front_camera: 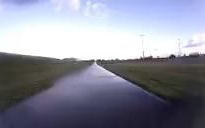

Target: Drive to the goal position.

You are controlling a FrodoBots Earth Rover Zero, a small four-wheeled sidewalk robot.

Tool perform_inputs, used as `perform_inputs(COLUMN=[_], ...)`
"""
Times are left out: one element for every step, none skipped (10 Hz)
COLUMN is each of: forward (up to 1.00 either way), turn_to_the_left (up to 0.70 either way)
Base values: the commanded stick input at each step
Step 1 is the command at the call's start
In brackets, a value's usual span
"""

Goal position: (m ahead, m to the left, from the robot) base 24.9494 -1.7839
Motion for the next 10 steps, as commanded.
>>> perform_inputs(forward=[0.45, 0.45, 0.45, 0.45, 0.45, 0.45, 0.45, 0.45, 0.45, 0.45], turn_to_the_left=[0.00, 0.00, 0.00, 0.00, 0.00, 0.00, 0.00, 0.00, 0.00, 0.00])
